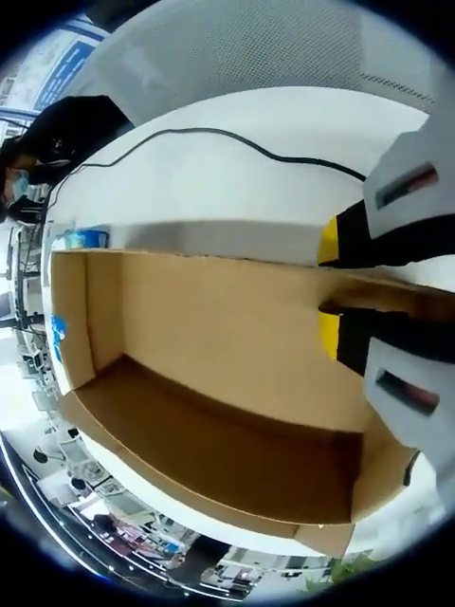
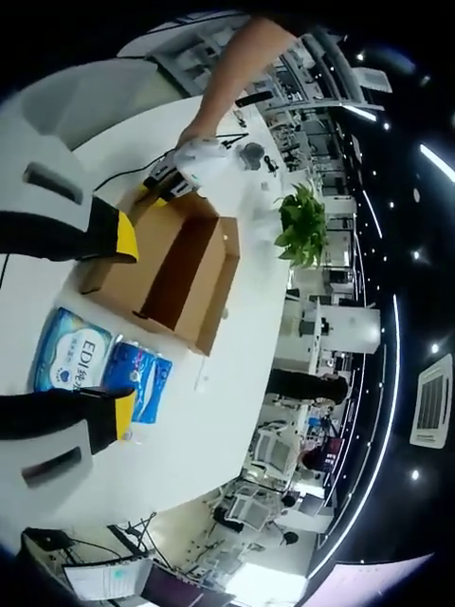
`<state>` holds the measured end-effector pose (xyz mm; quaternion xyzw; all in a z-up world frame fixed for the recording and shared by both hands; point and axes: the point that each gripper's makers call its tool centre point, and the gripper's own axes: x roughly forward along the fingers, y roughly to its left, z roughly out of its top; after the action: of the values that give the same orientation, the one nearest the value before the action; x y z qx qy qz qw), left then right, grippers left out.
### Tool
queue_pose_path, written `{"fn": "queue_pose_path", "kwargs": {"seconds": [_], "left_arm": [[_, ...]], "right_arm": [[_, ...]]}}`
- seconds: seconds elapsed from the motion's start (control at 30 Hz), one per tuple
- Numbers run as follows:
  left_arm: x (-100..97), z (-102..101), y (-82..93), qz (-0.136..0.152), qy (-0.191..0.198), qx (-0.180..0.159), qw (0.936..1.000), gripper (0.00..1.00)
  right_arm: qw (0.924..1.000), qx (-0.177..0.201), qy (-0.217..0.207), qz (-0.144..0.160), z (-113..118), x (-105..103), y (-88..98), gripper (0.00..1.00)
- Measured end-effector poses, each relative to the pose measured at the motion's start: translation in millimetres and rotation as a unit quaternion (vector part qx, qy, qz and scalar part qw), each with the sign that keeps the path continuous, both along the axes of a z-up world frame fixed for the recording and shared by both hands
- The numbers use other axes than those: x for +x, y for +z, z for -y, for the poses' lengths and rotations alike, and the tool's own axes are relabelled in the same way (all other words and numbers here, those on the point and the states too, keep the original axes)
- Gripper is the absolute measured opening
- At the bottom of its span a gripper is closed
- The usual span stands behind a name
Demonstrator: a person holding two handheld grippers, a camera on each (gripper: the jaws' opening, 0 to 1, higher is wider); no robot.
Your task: Operate the shoe box by opening the lid, removing the specified soft item, and placing it in the target area until the item is outside and the box remains undamaged.
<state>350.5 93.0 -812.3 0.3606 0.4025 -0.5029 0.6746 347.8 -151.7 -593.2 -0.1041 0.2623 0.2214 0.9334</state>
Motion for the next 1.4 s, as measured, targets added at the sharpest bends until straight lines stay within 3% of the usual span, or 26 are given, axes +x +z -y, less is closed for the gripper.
{"fn": "queue_pose_path", "kwargs": {"seconds": [0.27,0.5,0.57,0.63,0.83,0.9,1.0,1.1,1.2,1.23,1.27,1.33,1.4], "left_arm": [[0.5,-0.5,-2.3,-0.001,0.003,-0.013,0.9999,0.13],[0.2,-1.4,-2.0,0.000,0.002,-0.029,0.9996,0.14],[0.0,-1.6,-2.1,0.000,0.006,-0.038,0.9993,0.14],[-1.5,0.0,-2.2,0.006,-0.003,-0.034,0.9994,0.14],[-0.5,0.0,-2.5,0.005,0.008,-0.035,0.9994,0.13],[-0.5,-0.2,-2.3,0.012,-0.026,-0.021,0.9994,0.13],[-2.2,0.9,-2.8,0.016,-0.035,0.003,0.9992,0.13],[-0.6,0.2,-3.3,0.009,-0.033,0.011,0.9994,0.13],[-0.6,-1.5,-3.4,0.003,-0.026,-0.019,0.9995,0.12],[-0.6,-0.9,-3.3,-0.004,-0.018,-0.035,0.9992,0.12],[-0.4,-1.0,-3.0,-0.009,-0.011,-0.052,0.9985,0.13],[0.7,-2.5,-3.1,0.010,-0.046,-0.036,0.9983,0.12],[0.1,-1.8,-2.7,-0.005,-0.024,-0.038,0.9990,0.12]], "right_arm": [[1.0000,-0.006,0.004,0.001,-2.3,7.4,3.3,0.49],[0.9998,-0.008,0.018,-0.009,-23.2,12.4,-3.9,0.50],[0.9997,0.002,0.022,-0.012,-32.5,13.9,-3.2,0.55],[0.9996,0.006,0.022,-0.017,-38.7,16.4,-4.8,0.63],[0.9996,-0.005,0.017,-0.021,-44.6,29.8,-2.8,0.58],[0.9998,-0.013,0.009,-0.012,-43.1,38.9,5.2,0.56],[0.9999,-0.009,-0.005,0.001,-39.3,50.5,14.6,0.58],[0.9994,0.014,-0.032,0.000,-32.8,62.0,21.4,0.60],[0.9957,0.078,-0.038,-0.030,-40.0,63.7,20.1,0.59],[0.9956,0.081,-0.035,-0.033,-41.0,64.2,19.4,0.59],[0.9966,0.070,-0.034,-0.028,-39.6,66.1,18.8,0.59],[0.9982,0.047,-0.027,-0.025,-40.5,65.8,17.1,0.58],[0.9988,0.039,-0.017,-0.025,-43.1,65.6,17.8,0.58]]}}
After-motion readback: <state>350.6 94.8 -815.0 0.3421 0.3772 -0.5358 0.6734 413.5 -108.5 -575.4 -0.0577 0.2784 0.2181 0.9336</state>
